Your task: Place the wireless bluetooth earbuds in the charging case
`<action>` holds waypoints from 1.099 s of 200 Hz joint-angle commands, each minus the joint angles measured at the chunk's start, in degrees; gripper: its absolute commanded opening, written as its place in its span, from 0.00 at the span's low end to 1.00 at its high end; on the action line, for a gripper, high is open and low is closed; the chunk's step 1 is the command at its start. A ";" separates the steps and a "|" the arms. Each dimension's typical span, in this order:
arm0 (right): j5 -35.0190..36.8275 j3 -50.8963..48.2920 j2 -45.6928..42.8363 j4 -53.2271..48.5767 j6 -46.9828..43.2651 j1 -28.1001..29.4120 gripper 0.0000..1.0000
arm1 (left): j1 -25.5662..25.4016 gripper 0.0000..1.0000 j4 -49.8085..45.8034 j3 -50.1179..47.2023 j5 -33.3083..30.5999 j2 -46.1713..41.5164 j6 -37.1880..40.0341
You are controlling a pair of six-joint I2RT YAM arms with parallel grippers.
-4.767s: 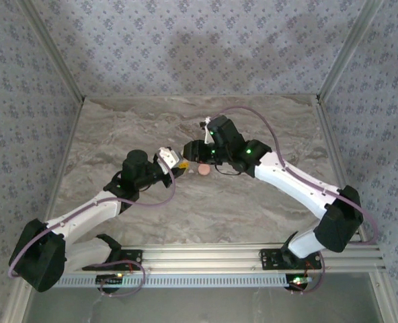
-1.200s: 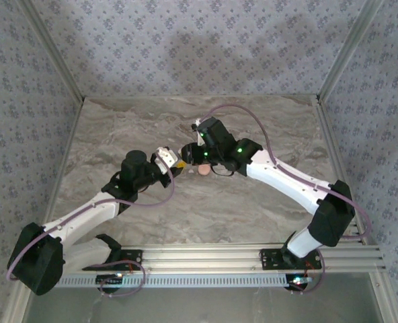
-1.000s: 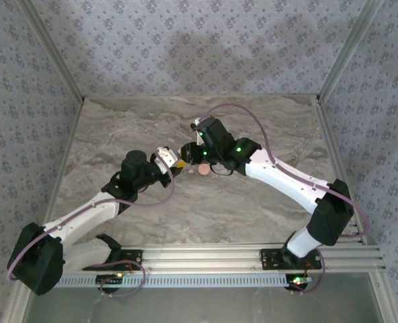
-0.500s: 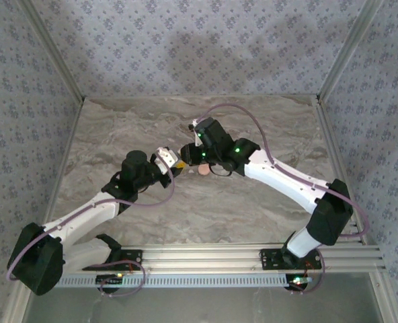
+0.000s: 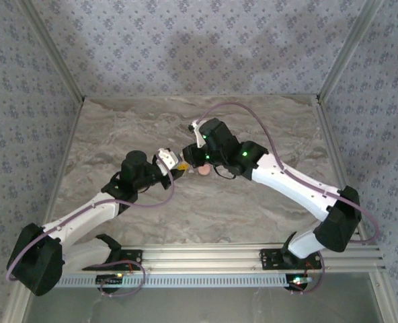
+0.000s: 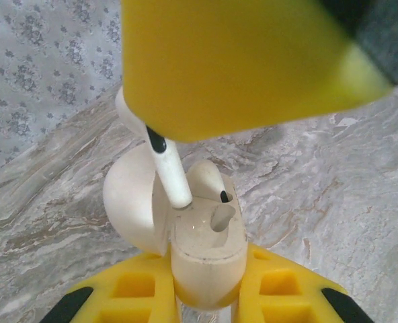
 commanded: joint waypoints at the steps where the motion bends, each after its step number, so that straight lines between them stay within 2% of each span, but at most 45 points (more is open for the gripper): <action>1: 1.08 -0.61 -1.94 0.86 -3.84 0.31 0.20 | -0.28 0.13 1.87 0.30 2.73 -1.77 -0.85; 59: 0.48 -1.13 -3.27 0.82 -7.26 0.27 0.20 | 0.57 0.13 4.17 -0.50 4.54 -2.20 -3.11; 220: -0.42 -3.11 -4.61 1.77 -7.76 0.33 0.20 | 2.24 0.13 8.10 -1.02 5.65 -2.11 -6.74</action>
